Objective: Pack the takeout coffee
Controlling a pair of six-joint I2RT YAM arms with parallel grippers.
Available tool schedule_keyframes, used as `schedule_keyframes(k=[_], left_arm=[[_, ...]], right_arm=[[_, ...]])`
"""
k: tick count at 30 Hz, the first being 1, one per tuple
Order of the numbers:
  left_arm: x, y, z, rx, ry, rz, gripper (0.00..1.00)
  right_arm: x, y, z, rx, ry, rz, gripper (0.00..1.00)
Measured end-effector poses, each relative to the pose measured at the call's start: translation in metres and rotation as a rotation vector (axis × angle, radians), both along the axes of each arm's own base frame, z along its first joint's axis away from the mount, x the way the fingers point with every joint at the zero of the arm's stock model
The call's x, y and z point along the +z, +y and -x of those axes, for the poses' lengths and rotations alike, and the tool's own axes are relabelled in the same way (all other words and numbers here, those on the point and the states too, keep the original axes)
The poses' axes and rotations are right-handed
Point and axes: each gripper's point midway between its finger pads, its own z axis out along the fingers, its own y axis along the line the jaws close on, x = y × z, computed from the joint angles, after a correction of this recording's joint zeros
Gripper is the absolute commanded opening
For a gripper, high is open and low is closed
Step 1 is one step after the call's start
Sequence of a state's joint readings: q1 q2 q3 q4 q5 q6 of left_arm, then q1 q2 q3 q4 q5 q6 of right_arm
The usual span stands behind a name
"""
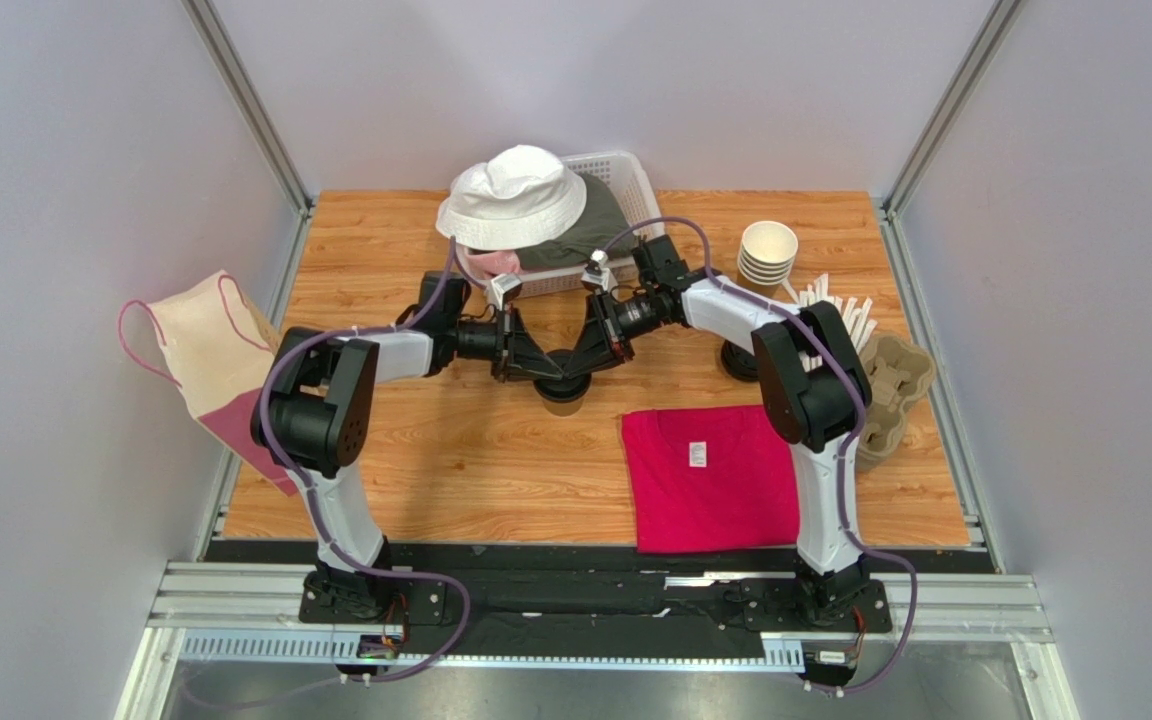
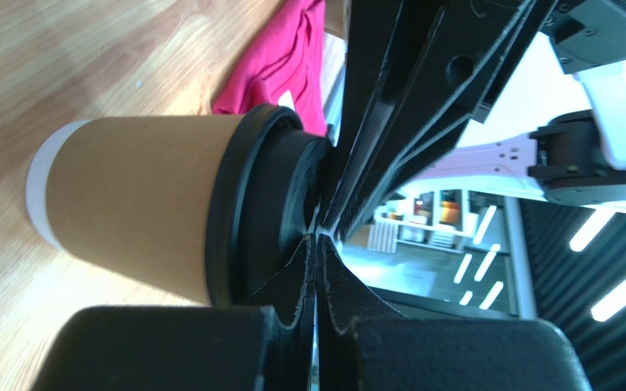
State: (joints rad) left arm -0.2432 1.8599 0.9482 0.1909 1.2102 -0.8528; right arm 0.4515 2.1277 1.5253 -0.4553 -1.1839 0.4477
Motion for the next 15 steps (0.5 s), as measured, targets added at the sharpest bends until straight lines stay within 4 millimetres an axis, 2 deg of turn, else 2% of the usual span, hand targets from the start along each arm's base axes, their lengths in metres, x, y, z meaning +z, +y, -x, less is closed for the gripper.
schedule_keyframes(k=[4, 7, 10, 11, 12, 13, 14, 15], left_arm=[[0.004, -0.008, -0.003, 0.011, -0.041, -0.022, 0.05], [0.011, -0.008, -0.008, 0.044, -0.066, -0.034, 0.12], [0.030, -0.007, -0.011, 0.061, -0.107, -0.027, 0.27], [0.041, -0.007, -0.012, 0.068, -0.131, -0.025, 0.38], [0.051, -0.007, -0.013, 0.072, -0.161, -0.022, 0.43], [0.064, -0.007, -0.015, 0.077, -0.197, -0.020, 0.49], [0.075, -0.006, -0.015, 0.080, -0.231, -0.019, 0.63], [0.088, -0.005, -0.015, 0.087, -0.274, -0.019, 0.69]], right_arm=[[0.006, 0.003, 0.001, 0.008, -0.004, -0.011, 0.28], [0.017, 0.004, -0.004, 0.006, -0.026, -0.028, 0.31], [0.038, 0.004, -0.004, 0.004, -0.062, -0.052, 0.38], [0.046, 0.003, -0.004, 0.004, -0.078, -0.062, 0.41], [0.058, 0.002, -0.002, 0.004, -0.101, -0.075, 0.43], [0.066, 0.000, -0.002, 0.002, -0.123, -0.083, 0.50], [0.076, -0.002, 0.000, 0.002, -0.156, -0.093, 0.52], [0.084, -0.005, 0.001, -0.001, -0.189, -0.094, 0.55]])
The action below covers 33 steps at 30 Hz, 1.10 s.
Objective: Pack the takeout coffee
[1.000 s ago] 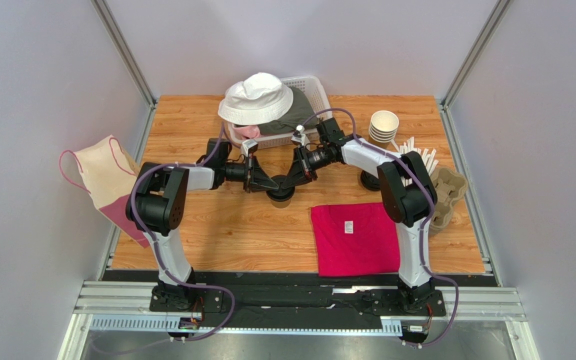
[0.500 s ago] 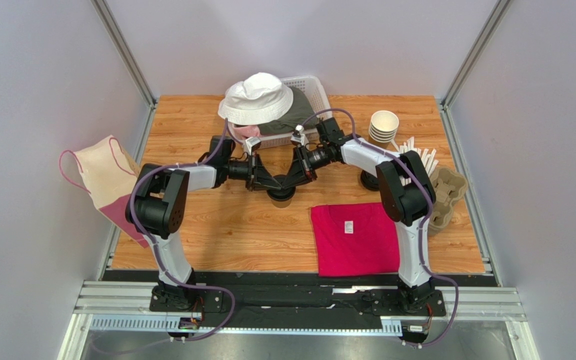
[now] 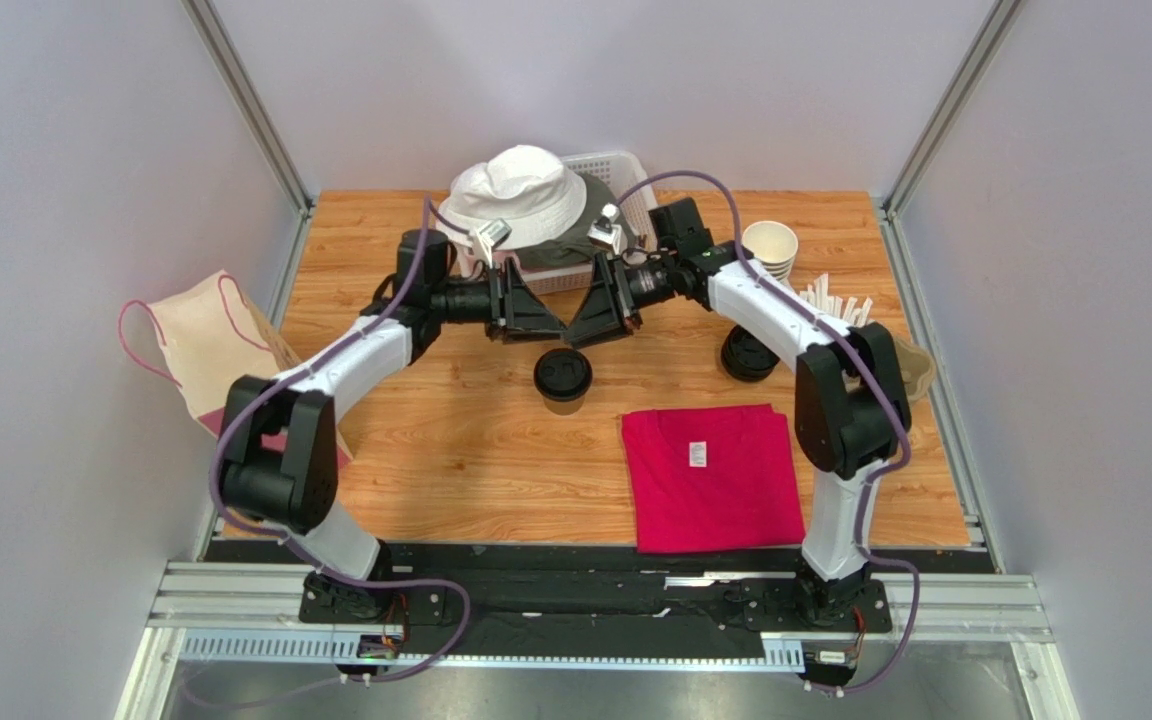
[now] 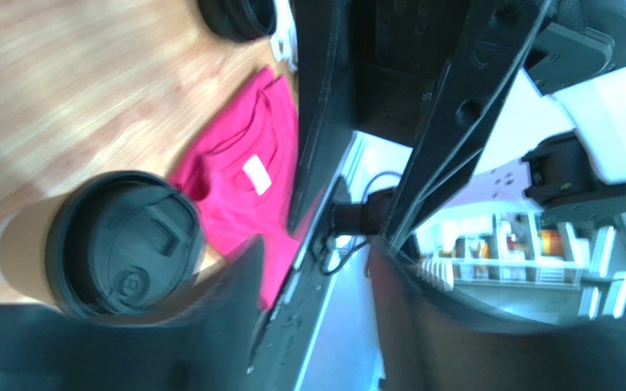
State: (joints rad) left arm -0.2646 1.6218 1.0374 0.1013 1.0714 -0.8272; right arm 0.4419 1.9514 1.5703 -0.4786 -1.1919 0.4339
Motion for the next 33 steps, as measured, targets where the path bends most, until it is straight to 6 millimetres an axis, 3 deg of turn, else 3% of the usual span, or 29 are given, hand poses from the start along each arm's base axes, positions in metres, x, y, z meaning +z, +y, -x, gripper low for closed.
schedule_keyframes(k=[3, 4, 7, 12, 15, 22, 27, 33], left_arm=[[0.029, 0.009, 0.003, 0.026, -0.114, -0.026, 0.79], [0.037, 0.012, 0.004, 0.043, -0.149, -0.045, 0.84], [0.054, 0.024, 0.004, 0.094, -0.245, -0.108, 0.86], [0.069, 0.052, 0.000, 0.214, -0.361, -0.218, 0.88], [0.070, 0.071, -0.006, 0.280, -0.382, -0.269, 0.88], [0.060, 0.099, -0.018, 0.373, -0.345, -0.329, 0.88], [0.060, 0.109, -0.023, 0.404, -0.332, -0.332, 0.88], [0.060, 0.122, -0.028, 0.444, -0.316, -0.332, 0.88]], right_arm=[[0.012, -0.011, 0.005, -0.019, -0.111, 0.036, 0.64], [0.011, -0.015, 0.004, -0.034, -0.155, 0.066, 0.67], [0.000, -0.032, 0.004, -0.087, -0.273, 0.186, 0.68], [-0.050, -0.062, 0.004, -0.136, -0.379, 0.458, 0.68], [-0.077, -0.068, 0.012, -0.116, -0.401, 0.568, 0.69], [-0.103, -0.046, 0.033, -0.045, -0.502, 0.653, 0.68], [-0.111, -0.022, 0.031, -0.038, -0.583, 0.648, 0.67], [-0.131, -0.007, 0.026, -0.024, -0.611, 0.665, 0.66]])
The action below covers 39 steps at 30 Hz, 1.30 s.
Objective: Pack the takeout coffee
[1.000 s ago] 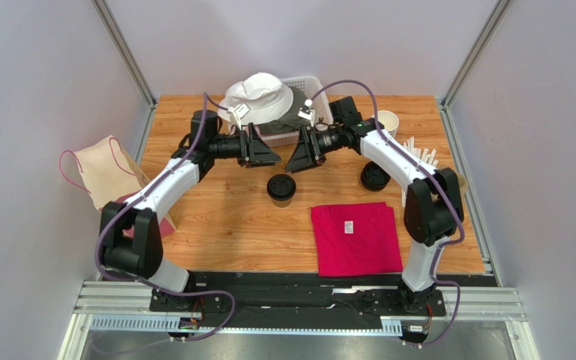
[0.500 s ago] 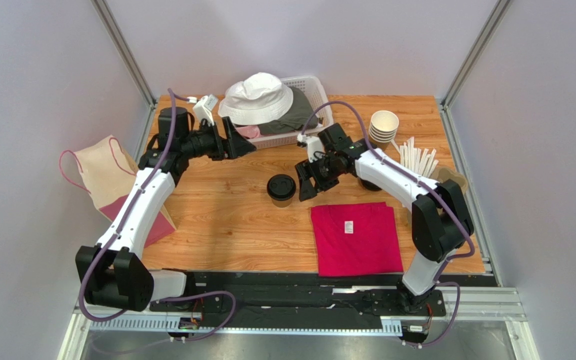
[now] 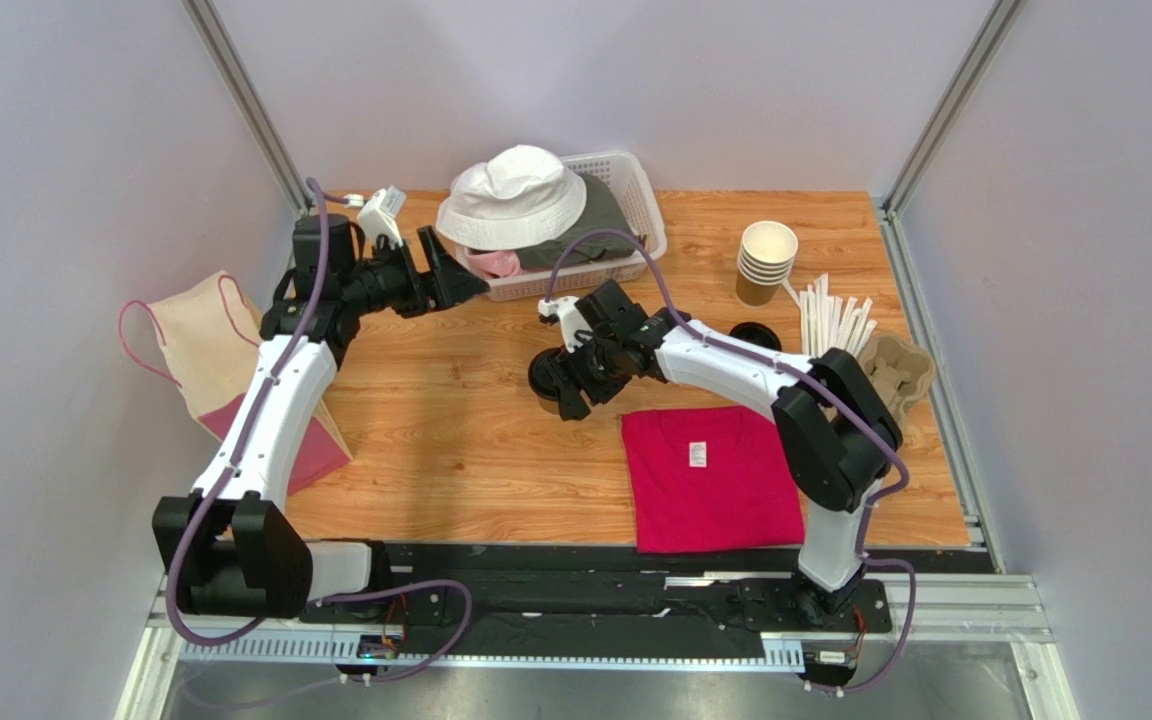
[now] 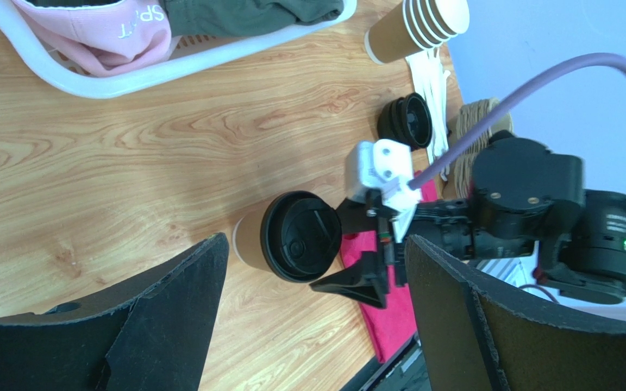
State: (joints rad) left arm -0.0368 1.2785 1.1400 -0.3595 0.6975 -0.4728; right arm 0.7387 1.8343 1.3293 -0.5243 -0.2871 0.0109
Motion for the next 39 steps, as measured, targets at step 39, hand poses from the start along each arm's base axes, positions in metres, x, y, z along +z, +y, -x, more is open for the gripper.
schedule_keyframes(k=[39], left_arm=[[-0.015, 0.033, -0.008, 0.095, 0.044, 0.024, 0.78]], right_arm=[[-0.007, 0.084, -0.089, -0.011, -0.098, -0.130, 0.70]])
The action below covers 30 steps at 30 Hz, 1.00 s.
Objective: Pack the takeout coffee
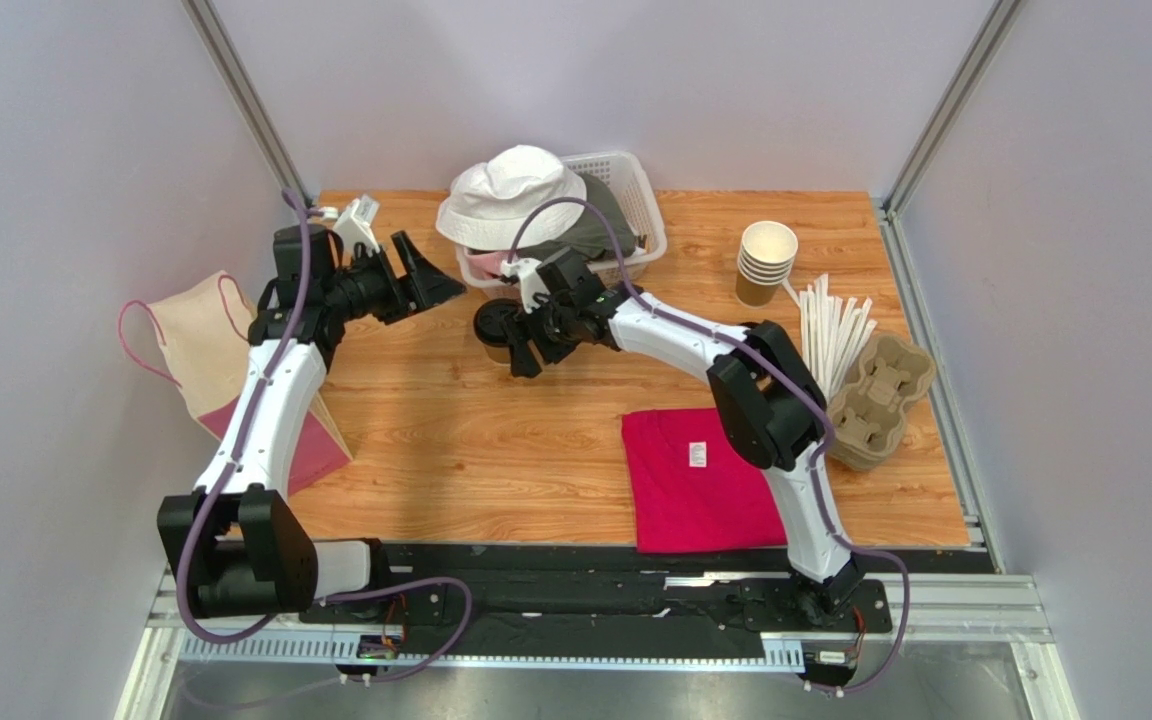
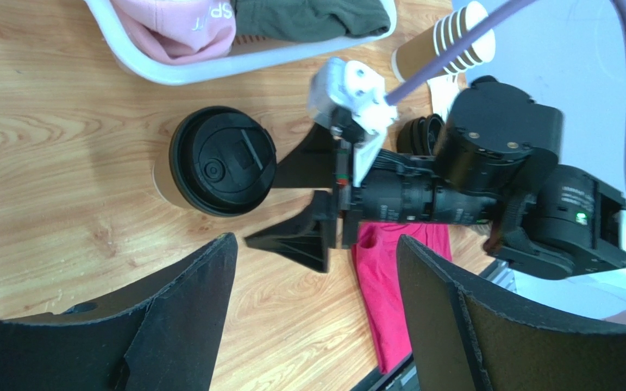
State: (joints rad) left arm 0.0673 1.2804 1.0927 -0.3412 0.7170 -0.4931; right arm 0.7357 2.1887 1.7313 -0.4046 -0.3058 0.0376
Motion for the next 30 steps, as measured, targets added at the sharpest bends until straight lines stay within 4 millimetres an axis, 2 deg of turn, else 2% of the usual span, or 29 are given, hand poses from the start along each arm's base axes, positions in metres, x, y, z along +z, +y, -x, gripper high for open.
schedule_keyframes(k=[3, 7, 9, 10, 11, 13, 14, 17, 20, 24, 30], left_arm=[[-0.008, -0.002, -0.001, 0.001, 0.022, 0.024, 0.77], [-0.024, -0.003, -0.003, 0.011, 0.078, 0.052, 0.71], [-0.029, -0.004, -0.006, 0.018, 0.098, 0.064, 0.63], [-0.031, -0.004, -0.007, 0.023, 0.105, 0.071, 0.58], [-0.033, -0.004, -0.009, 0.026, 0.112, 0.077, 0.47], [-0.039, -0.004, -0.012, 0.036, 0.135, 0.094, 0.39], [-0.043, -0.004, -0.014, 0.041, 0.148, 0.101, 0.31], [-0.058, -0.005, -0.021, 0.054, 0.193, 0.124, 0.18], [-0.076, -0.005, -0.026, 0.068, 0.248, 0.141, 0.14], [-0.093, -0.005, -0.032, 0.080, 0.295, 0.156, 0.11], [-0.113, -0.008, -0.037, 0.084, 0.342, 0.164, 0.10]], right_arm=[[0.005, -0.017, 0.012, -0.003, 0.032, 0.007, 0.70], [0.035, -0.035, 0.012, -0.029, 0.047, -0.043, 0.63], [0.056, -0.041, 0.008, -0.051, 0.052, -0.091, 0.59], [0.066, -0.044, 0.006, -0.063, 0.055, -0.116, 0.52], [0.076, -0.045, 0.004, -0.073, 0.063, -0.144, 0.48], [0.094, -0.045, -0.003, -0.088, 0.072, -0.193, 0.38], [0.104, -0.043, -0.009, -0.099, 0.079, -0.227, 0.35], [0.129, -0.032, -0.016, -0.096, 0.097, -0.311, 0.30], [0.149, -0.011, -0.021, -0.070, 0.111, -0.398, 0.26], [0.149, 0.012, -0.025, -0.043, 0.145, -0.452, 0.23], [0.114, 0.029, -0.023, -0.037, 0.223, -0.440, 0.19]])
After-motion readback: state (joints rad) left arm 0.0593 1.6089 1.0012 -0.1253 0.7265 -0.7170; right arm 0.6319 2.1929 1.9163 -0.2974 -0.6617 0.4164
